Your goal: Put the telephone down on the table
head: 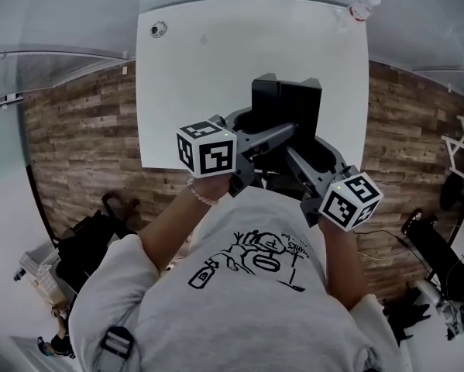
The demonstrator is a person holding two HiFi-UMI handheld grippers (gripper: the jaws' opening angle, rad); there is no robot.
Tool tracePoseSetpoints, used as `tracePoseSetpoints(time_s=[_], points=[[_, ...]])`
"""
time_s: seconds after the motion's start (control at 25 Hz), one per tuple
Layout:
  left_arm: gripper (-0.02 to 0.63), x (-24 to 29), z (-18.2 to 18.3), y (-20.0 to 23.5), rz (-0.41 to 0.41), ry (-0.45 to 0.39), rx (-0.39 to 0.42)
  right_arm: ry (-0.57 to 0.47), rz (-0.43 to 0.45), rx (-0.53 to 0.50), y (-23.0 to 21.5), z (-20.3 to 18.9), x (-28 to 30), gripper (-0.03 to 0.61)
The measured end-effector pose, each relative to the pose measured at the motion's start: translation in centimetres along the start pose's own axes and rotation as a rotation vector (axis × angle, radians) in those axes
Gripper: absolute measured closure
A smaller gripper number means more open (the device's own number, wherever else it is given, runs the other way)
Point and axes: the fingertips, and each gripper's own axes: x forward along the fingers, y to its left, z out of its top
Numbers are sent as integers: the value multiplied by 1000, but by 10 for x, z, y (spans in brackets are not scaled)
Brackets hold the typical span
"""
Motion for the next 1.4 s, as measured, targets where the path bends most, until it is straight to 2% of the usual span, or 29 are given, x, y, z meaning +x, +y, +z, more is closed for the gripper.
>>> tracePoseSetpoints(time_s=[0.8,1.08,1.4], points=[[316,41,-31,102,13,23,12,44,-33,49,-86,-47,62,356],[316,64,-13,158,24,27,27,67,-44,58,-127,-41,109,356],[316,78,-8,180,26,5,37,68,-52,40,-150,-39,127,356]])
